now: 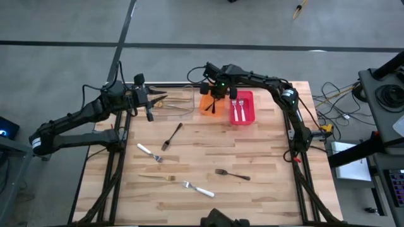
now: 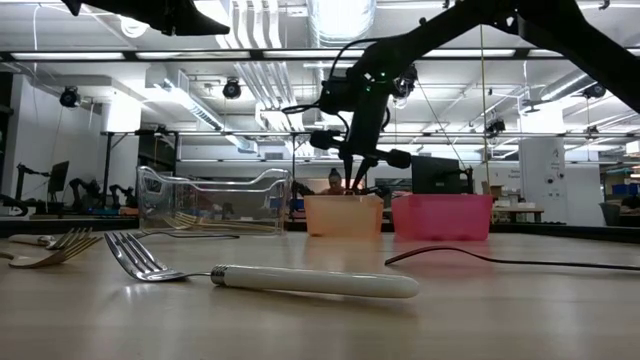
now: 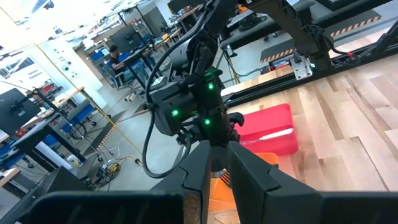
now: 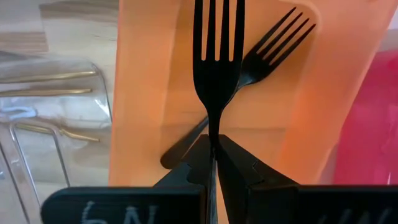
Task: Sort silverware by color (type)
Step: Put the black fork into the orange bin
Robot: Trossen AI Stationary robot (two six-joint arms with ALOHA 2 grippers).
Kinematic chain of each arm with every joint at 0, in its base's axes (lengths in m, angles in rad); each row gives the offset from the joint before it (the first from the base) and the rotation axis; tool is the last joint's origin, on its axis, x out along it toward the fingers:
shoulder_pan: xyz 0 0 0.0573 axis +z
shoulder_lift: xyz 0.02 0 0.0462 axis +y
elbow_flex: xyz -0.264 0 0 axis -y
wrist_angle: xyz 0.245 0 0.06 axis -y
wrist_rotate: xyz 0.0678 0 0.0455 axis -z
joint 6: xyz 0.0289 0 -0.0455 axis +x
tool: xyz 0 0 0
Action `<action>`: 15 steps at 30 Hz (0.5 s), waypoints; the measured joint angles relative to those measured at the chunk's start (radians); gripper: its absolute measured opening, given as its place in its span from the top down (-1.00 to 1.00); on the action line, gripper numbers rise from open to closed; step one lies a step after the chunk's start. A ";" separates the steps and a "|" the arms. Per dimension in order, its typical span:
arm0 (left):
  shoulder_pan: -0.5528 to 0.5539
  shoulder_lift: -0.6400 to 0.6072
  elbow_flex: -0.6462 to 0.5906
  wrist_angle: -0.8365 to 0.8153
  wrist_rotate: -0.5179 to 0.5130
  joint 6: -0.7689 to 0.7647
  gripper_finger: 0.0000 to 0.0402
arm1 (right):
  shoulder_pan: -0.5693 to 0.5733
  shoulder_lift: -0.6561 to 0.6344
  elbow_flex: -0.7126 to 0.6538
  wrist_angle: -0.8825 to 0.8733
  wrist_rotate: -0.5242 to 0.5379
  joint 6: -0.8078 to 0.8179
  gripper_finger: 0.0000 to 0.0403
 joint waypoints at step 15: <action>0.000 0.000 0.000 0.000 0.000 0.000 0.81 | -0.006 0.000 0.000 0.011 0.037 -0.009 0.94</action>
